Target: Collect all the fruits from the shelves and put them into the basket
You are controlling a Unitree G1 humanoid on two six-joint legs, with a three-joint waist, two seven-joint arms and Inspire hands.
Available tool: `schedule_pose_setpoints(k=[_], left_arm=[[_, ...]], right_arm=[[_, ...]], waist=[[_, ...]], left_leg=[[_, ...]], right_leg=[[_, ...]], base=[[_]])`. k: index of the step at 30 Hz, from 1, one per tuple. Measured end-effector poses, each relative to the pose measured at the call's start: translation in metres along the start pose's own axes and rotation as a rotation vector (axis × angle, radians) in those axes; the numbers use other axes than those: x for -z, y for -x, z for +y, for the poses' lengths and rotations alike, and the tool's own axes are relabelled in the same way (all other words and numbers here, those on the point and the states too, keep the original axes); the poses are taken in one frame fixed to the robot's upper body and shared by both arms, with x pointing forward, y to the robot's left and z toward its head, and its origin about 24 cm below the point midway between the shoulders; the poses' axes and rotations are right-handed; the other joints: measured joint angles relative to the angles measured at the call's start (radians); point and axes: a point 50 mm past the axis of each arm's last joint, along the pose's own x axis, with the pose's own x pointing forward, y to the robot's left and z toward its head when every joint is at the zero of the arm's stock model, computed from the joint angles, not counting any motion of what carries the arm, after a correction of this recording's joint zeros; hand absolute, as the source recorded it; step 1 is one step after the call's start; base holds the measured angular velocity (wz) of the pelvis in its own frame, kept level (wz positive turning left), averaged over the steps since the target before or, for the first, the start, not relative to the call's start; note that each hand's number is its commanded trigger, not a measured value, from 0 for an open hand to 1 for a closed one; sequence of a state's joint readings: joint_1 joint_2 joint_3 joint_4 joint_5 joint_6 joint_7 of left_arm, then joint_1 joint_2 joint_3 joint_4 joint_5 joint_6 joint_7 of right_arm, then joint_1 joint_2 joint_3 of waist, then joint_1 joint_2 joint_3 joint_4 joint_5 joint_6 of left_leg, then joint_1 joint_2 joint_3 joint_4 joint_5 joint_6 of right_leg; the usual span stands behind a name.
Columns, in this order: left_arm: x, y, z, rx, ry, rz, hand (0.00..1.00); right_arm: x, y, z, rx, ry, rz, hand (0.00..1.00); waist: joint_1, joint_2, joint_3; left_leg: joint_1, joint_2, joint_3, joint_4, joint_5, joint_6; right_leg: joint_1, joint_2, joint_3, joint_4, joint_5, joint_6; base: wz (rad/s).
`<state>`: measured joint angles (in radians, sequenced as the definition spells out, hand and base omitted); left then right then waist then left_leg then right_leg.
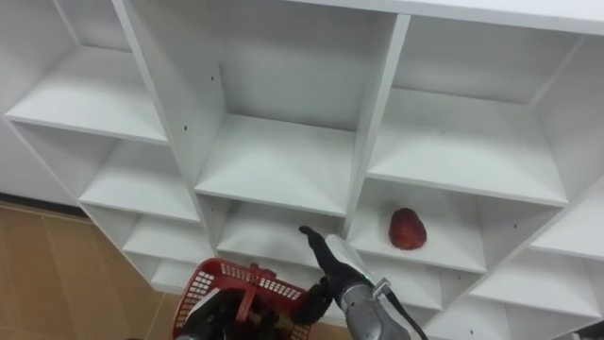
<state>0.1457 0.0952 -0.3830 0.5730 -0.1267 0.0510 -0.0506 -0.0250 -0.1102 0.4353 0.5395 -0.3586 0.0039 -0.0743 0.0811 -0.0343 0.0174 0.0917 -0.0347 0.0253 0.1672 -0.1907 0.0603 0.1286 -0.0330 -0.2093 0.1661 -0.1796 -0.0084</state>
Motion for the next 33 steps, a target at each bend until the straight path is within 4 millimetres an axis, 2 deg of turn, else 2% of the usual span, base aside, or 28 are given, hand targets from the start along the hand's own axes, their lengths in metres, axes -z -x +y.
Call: schedule_pose_setpoints(k=[4,15,20,26,31,33], left_arm=[[-0.002,0.001,0.014,-0.055,0.036,-0.017,1.00],[0.010,0.006,0.030,-0.154,0.095,0.009,1.00],[0.015,0.009,0.031,-0.170,0.102,0.023,1.00],[0.024,0.015,0.037,-0.215,0.115,0.044,1.00],[0.021,0.016,0.042,-0.254,0.116,0.010,1.00],[0.021,0.016,0.043,-0.262,0.117,0.011,1.00]], right_arm=[[-0.003,0.003,-0.011,0.047,-0.015,-0.042,0.00],[-0.001,0.010,-0.009,0.057,-0.022,-0.054,0.00],[-0.002,0.016,-0.012,0.081,-0.041,-0.067,0.00],[0.008,0.028,-0.015,0.099,-0.026,-0.071,0.00],[0.015,0.034,-0.025,0.152,-0.047,-0.061,0.00],[0.017,0.037,-0.026,0.177,-0.051,-0.063,0.00]], waist=[[0.001,0.003,-0.0022],[-0.006,0.023,-0.0143],[-0.023,0.024,-0.0134],[-0.027,0.019,-0.0114],[-0.039,0.006,-0.0109],[-0.046,0.001,-0.0084]], left_leg=[[-0.002,0.001,-0.003,0.001,0.000,0.000],[0.008,0.001,0.015,-0.002,0.000,0.000],[0.008,0.001,0.020,-0.005,0.000,0.000],[0.023,0.003,0.035,-0.009,0.000,0.000],[0.032,0.004,0.053,-0.015,0.000,0.000],[0.040,0.004,0.054,-0.018,0.000,0.000]], right_leg=[[0.000,0.000,-0.013,0.000,0.000,0.000],[0.005,-0.001,0.008,0.001,0.000,0.000],[0.004,0.000,0.015,0.001,0.000,0.000],[0.006,0.004,0.040,0.001,0.000,0.000],[0.006,0.006,0.057,0.001,0.000,0.000],[0.012,0.006,0.059,0.000,0.000,0.000]], base=[[0.04],[-0.03],[-0.02],[-0.10],[-0.08],[-0.02]])
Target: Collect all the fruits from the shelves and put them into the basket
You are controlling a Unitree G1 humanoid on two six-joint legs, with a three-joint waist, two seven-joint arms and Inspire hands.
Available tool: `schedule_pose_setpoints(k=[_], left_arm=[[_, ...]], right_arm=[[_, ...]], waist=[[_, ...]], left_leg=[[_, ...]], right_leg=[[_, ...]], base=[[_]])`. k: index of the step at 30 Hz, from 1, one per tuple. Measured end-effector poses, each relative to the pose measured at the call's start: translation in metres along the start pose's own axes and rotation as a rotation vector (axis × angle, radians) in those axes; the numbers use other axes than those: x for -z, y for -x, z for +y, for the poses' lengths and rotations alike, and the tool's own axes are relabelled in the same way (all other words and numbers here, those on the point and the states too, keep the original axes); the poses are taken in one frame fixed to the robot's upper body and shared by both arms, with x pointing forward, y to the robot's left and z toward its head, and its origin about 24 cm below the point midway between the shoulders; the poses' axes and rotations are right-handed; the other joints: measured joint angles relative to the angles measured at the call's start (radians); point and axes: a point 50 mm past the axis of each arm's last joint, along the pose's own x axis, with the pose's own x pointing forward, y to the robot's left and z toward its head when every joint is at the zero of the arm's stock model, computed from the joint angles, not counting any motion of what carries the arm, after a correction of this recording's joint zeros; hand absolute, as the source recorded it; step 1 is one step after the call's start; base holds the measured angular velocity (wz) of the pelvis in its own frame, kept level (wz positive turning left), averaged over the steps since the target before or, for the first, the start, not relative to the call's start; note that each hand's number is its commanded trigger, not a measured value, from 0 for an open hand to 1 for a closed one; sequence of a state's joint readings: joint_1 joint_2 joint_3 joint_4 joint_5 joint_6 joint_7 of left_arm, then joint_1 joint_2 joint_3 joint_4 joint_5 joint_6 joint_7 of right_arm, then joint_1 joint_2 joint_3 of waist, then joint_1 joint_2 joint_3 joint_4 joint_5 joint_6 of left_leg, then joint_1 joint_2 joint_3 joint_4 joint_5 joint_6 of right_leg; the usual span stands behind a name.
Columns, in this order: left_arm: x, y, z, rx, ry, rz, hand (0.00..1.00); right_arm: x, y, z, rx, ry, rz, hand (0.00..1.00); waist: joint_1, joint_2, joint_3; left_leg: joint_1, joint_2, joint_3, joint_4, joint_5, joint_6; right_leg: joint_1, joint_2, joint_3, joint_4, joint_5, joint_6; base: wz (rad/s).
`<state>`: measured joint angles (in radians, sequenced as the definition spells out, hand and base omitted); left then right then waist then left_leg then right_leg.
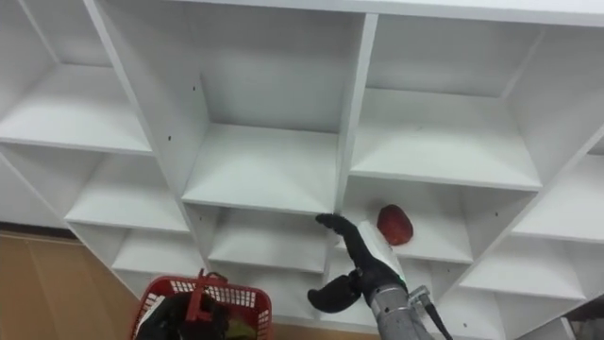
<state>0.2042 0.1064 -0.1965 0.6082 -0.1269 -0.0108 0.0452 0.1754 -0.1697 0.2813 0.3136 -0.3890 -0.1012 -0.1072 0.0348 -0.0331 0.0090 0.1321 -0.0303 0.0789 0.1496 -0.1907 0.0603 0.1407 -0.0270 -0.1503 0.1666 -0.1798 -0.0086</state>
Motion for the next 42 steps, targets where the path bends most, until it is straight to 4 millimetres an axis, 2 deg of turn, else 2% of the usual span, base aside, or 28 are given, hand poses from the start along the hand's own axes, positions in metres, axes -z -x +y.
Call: schedule_pose_setpoints(k=[8,10,14,18,24,32,37,42], left_arm=[[0.001,0.000,0.003,-0.010,0.011,0.002,1.00],[0.003,0.001,0.004,-0.006,0.015,0.005,1.00],[0.004,0.002,0.007,-0.017,0.023,0.008,1.00],[0.006,0.003,0.013,-0.041,0.030,0.013,1.00],[0.008,0.004,0.017,-0.054,0.033,0.017,1.00],[0.005,0.004,0.016,-0.054,0.034,0.004,1.00],[0.004,0.004,0.016,-0.049,0.043,0.001,1.00],[0.004,0.003,0.016,-0.049,0.040,0.001,1.00]], right_arm=[[0.016,0.013,-0.009,0.085,-0.023,0.049,0.00],[0.020,0.016,-0.012,0.112,-0.022,0.067,0.00],[0.027,0.020,-0.017,0.144,-0.020,0.094,0.00],[0.028,0.021,-0.021,0.184,-0.012,0.100,0.00],[0.030,0.022,-0.030,0.237,0.006,0.105,0.00],[0.018,0.022,-0.036,0.267,0.014,0.050,0.00],[0.016,0.021,-0.038,0.279,0.014,0.045,0.00],[0.014,0.018,-0.039,0.281,0.016,0.038,0.00]], waist=[[-0.006,-0.002,-0.0022],[-0.008,0.004,-0.0083],[-0.011,0.011,-0.0123],[-0.034,0.007,-0.0119],[-0.041,-0.005,-0.0108],[-0.053,0.001,-0.0116],[-0.048,0.008,-0.0074],[-0.026,0.005,0.0025]], left_leg=[[0.003,0.002,0.017,-0.006,0.000,0.000],[0.004,0.003,0.019,-0.006,0.000,0.000],[0.015,0.004,0.028,-0.017,0.000,0.000],[0.018,0.006,0.040,-0.020,-0.001,-0.001],[0.018,0.009,0.057,-0.024,-0.004,-0.002],[0.015,0.012,0.063,-0.024,-0.007,-0.003],[0.023,0.014,0.076,-0.022,-0.007,-0.004],[0.030,0.017,0.078,-0.025,-0.010,-0.005]], right_leg=[[-0.015,0.002,0.018,0.002,0.000,0.000],[-0.021,0.002,0.021,0.002,0.000,0.000],[-0.021,0.005,0.031,0.002,0.000,0.000],[-0.021,0.010,0.040,0.001,0.000,0.000],[-0.030,0.013,0.056,0.002,0.000,0.000],[-0.036,0.014,0.065,0.002,0.001,-0.001],[-0.026,0.015,0.069,0.004,0.001,-0.002],[-0.024,0.017,0.068,0.004,0.002,-0.003]], base=[[-0.08],[-0.04],[-0.08],[-0.07],[-0.09],[-0.03],[-0.04],[-0.04]])
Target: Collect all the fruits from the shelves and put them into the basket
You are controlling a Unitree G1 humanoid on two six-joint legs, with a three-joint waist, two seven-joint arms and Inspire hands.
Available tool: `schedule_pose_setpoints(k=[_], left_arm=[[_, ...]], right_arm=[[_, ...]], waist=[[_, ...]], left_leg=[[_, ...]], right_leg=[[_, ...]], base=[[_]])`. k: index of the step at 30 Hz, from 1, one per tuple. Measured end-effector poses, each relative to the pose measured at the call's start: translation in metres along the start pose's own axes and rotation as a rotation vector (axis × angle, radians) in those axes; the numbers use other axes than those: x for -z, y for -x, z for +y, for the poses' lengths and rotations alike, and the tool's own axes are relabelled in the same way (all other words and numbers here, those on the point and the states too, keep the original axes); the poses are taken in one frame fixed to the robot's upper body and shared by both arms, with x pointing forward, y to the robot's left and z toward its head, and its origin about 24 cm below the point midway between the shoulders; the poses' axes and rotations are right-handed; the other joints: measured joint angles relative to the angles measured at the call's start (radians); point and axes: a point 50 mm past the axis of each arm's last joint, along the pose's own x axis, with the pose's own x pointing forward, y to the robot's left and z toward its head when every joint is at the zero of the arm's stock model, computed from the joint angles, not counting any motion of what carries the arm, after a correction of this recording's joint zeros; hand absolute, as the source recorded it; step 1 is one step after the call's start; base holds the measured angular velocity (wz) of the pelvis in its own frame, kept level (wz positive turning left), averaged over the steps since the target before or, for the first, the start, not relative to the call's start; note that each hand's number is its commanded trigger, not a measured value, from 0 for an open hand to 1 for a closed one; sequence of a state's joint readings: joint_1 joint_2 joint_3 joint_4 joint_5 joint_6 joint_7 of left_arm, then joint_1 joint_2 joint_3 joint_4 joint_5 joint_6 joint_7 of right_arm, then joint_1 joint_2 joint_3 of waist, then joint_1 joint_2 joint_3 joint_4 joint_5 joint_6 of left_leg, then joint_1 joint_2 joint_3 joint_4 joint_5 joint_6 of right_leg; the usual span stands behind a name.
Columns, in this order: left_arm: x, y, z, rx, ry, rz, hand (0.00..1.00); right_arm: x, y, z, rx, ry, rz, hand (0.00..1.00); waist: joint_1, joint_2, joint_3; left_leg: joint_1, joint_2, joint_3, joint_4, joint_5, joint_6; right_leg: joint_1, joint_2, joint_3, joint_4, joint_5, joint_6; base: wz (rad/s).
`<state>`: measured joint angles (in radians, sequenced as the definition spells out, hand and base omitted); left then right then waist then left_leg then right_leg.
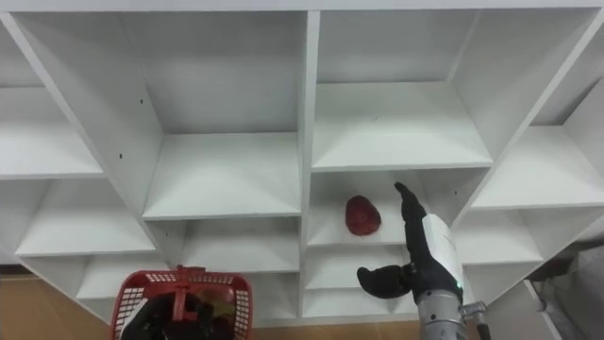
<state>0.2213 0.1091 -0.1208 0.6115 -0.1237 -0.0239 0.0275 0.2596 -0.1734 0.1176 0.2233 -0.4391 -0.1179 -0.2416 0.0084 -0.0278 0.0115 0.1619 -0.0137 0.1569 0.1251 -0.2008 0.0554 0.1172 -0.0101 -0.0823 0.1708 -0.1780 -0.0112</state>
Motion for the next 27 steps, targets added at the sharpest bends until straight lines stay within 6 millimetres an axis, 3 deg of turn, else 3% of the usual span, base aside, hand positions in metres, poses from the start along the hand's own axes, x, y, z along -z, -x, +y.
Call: schedule_pose_setpoints(k=[6,16,20,22,27], left_arm=[[0.006,0.003,0.001,-0.005,0.000,0.020,1.00],[0.014,0.005,0.002,-0.006,-0.007,0.048,1.00],[0.014,0.005,0.002,-0.007,-0.007,0.046,1.00],[0.012,0.004,0.001,-0.005,-0.007,0.041,1.00],[0.006,-0.003,0.001,0.012,-0.017,0.044,1.00]], right_arm=[[-0.002,-0.002,0.003,-0.016,0.004,0.008,0.00],[0.008,-0.006,0.009,-0.039,0.011,0.054,0.00],[0.010,-0.010,0.010,-0.026,-0.015,0.073,0.00],[0.014,-0.017,0.010,-0.005,-0.017,0.099,0.00],[0.005,-0.039,0.004,0.052,-0.006,0.083,0.00]], waist=[[0.023,-0.011,0.0015],[0.027,-0.027,-0.0084],[0.027,-0.022,-0.0065],[0.030,-0.023,-0.0090],[0.033,-0.010,-0.0049]], left_leg=[[-0.004,0.000,-0.002,0.003,-0.001,0.000],[-0.030,0.000,-0.007,0.006,-0.001,0.000],[-0.050,-0.001,-0.022,0.011,-0.001,0.000],[-0.074,0.000,-0.026,0.019,-0.001,0.000],[-0.144,0.002,-0.031,0.046,0.002,0.000]], right_leg=[[-0.004,0.000,-0.002,-0.001,0.000,0.000],[-0.016,-0.002,-0.013,-0.002,0.000,0.000],[-0.029,-0.004,-0.033,0.000,0.001,-0.001],[-0.047,-0.004,-0.037,0.001,0.004,-0.003],[-0.114,-0.006,-0.047,0.016,0.011,-0.007]], base=[[0.01],[0.01],[0.11],[0.05],[0.03]])
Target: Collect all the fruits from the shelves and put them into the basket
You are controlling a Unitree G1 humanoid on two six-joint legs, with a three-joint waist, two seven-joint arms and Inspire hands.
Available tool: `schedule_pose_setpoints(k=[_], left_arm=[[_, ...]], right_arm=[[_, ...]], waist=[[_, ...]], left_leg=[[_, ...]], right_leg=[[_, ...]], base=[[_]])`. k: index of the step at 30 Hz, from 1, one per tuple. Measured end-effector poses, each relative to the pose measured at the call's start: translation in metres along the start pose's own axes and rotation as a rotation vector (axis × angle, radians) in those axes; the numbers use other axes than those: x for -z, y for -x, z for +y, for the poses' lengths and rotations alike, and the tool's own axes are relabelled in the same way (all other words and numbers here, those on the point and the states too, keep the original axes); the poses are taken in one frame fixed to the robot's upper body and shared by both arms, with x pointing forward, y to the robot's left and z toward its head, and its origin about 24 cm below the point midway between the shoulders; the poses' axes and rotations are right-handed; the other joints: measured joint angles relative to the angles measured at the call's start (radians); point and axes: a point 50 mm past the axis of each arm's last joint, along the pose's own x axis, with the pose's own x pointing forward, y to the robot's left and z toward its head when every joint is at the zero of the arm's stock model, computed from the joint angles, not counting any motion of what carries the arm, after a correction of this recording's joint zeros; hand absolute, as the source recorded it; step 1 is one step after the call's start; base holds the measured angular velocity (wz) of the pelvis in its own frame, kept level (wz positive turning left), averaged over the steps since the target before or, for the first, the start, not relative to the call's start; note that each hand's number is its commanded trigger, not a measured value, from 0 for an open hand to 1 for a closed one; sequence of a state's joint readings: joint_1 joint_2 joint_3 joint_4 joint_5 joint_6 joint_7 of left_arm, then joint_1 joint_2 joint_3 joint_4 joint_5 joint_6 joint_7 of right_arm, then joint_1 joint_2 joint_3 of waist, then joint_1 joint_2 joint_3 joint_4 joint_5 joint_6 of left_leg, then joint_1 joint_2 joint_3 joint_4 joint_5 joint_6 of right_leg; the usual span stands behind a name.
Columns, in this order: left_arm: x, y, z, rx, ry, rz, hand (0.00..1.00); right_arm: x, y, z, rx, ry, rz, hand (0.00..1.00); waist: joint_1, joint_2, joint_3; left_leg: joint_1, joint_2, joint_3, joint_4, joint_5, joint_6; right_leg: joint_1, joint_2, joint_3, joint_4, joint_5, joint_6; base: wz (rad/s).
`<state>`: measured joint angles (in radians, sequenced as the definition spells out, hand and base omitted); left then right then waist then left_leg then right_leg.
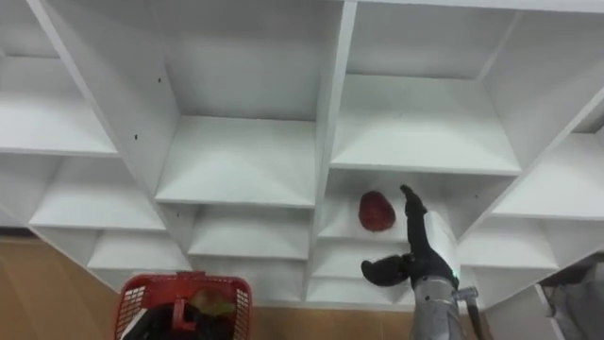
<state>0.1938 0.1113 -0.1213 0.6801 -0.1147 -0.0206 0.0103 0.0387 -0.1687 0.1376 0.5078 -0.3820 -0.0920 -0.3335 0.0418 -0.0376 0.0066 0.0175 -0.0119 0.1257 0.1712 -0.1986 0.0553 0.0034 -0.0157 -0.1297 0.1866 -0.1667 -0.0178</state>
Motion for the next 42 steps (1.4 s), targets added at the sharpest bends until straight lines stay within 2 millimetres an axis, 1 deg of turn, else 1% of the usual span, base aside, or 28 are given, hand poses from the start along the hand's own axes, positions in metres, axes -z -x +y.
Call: schedule_pose_setpoints(k=[1,3,5,7,12,16,19,23,27,31,33,36,39,42], left_arm=[[-0.001,-0.002,0.000,0.004,-0.003,0.005,1.00],[-0.001,-0.004,0.000,0.007,-0.008,0.012,1.00],[-0.001,-0.004,0.000,0.021,-0.016,0.012,1.00],[-0.001,-0.004,0.000,0.025,-0.018,0.012,1.00],[-0.003,-0.005,0.002,0.036,-0.027,0.008,1.00],[-0.001,-0.004,0.003,0.042,-0.044,0.017,1.00],[0.000,-0.004,0.002,0.045,-0.045,0.022,1.00],[0.001,-0.004,0.002,0.045,-0.046,0.023,1.00],[0.003,-0.003,0.002,0.053,-0.061,0.029,1.00],[0.004,-0.002,0.003,0.070,-0.068,0.033,1.00],[0.003,-0.003,0.002,0.076,-0.072,0.032,1.00],[0.004,-0.002,0.001,0.080,-0.073,0.033,1.00],[0.003,-0.002,0.002,0.079,-0.085,0.032,1.00],[-0.001,-0.004,0.001,0.080,-0.092,0.021,1.00]], right_arm=[[-0.003,-0.003,-0.001,0.011,-0.020,-0.002,0.00],[-0.005,-0.008,-0.002,0.029,-0.047,0.003,0.00],[-0.006,-0.012,-0.003,0.035,-0.066,0.014,0.00],[-0.006,-0.014,-0.003,0.034,-0.082,0.021,0.00],[-0.007,-0.013,0.001,0.016,-0.073,0.015,0.00],[-0.005,-0.016,-0.007,0.035,-0.046,0.008,0.00],[-0.008,-0.019,-0.012,0.062,-0.038,-0.005,0.00],[-0.008,-0.020,-0.016,0.082,-0.039,-0.020,0.00],[-0.008,-0.020,-0.018,0.119,-0.083,-0.015,0.00],[-0.010,-0.028,-0.024,0.169,-0.093,-0.008,0.00],[-0.010,-0.032,-0.028,0.198,-0.118,0.005,0.00],[-0.007,-0.035,-0.034,0.223,-0.109,0.025,0.00],[-0.007,-0.037,-0.037,0.228,-0.102,0.023,0.00],[-0.012,-0.040,-0.038,0.233,-0.102,0.005,0.00]], waist=[[0.009,-0.001,0.0006],[0.015,-0.004,0.0027],[0.016,-0.009,0.0030],[0.018,-0.015,0.0054],[0.018,-0.018,0.0050],[0.017,-0.018,0.0049],[0.014,-0.018,0.0049],[0.015,-0.019,0.0043],[0.018,-0.019,0.0041],[0.018,-0.023,0.0010],[0.017,-0.025,0.0002],[0.017,-0.026,0.0000],[0.018,-0.026,0.0000],[0.022,-0.027,0.0004]], left_leg=[[-0.009,0.000,-0.004,0.002,0.001,0.000],[-0.015,0.000,-0.008,0.006,0.001,-0.001],[-0.023,-0.001,-0.014,0.009,0.001,-0.001],[-0.030,-0.001,-0.022,0.011,0.001,0.000],[-0.035,-0.001,-0.029,0.012,0.001,-0.001],[-0.043,-0.002,-0.029,0.016,0.001,-0.001],[-0.044,-0.001,-0.030,0.017,0.001,-0.001],[-0.044,-0.001,-0.030,0.018,0.002,-0.001],[-0.047,-0.001,-0.031,0.018,0.002,-0.001],[-0.068,-0.001,-0.032,0.019,0.004,-0.002],[-0.081,-0.002,-0.039,0.027,0.004,-0.003],[-0.091,-0.002,-0.049,0.028,0.006,-0.004],[-0.100,-0.002,-0.052,0.028,0.006,-0.004],[-0.118,-0.002,-0.050,0.028,0.009,-0.004]], right_leg=[[-0.006,-0.001,-0.005,0.000,0.000,0.000],[-0.010,-0.001,-0.010,-0.001,0.000,-0.001],[-0.015,-0.002,-0.014,-0.001,0.000,-0.001],[-0.017,-0.003,-0.024,-0.002,0.000,-0.001],[-0.017,-0.004,-0.035,-0.003,0.000,-0.001],[-0.022,-0.004,-0.036,-0.003,0.000,-0.001],[-0.022,-0.003,-0.036,-0.003,0.000,-0.001],[-0.022,-0.003,-0.036,-0.001,0.000,-0.001],[-0.025,-0.003,-0.038,-0.001,0.000,-0.001],[-0.046,-0.003,-0.038,-0.001,0.002,-0.004],[-0.054,-0.004,-0.046,0.000,0.002,-0.004],[-0.059,-0.006,-0.067,-0.001,0.002,-0.004],[-0.066,-0.007,-0.071,-0.002,0.002,-0.004],[-0.086,-0.007,-0.070,-0.001,0.003,-0.005]], base=[[0.07],[0.07],[0.08],[0.10],[0.05],[0.00],[0.00],[0.00],[0.00],[0.00],[0.08],[0.13],[0.03],[-0.02]])
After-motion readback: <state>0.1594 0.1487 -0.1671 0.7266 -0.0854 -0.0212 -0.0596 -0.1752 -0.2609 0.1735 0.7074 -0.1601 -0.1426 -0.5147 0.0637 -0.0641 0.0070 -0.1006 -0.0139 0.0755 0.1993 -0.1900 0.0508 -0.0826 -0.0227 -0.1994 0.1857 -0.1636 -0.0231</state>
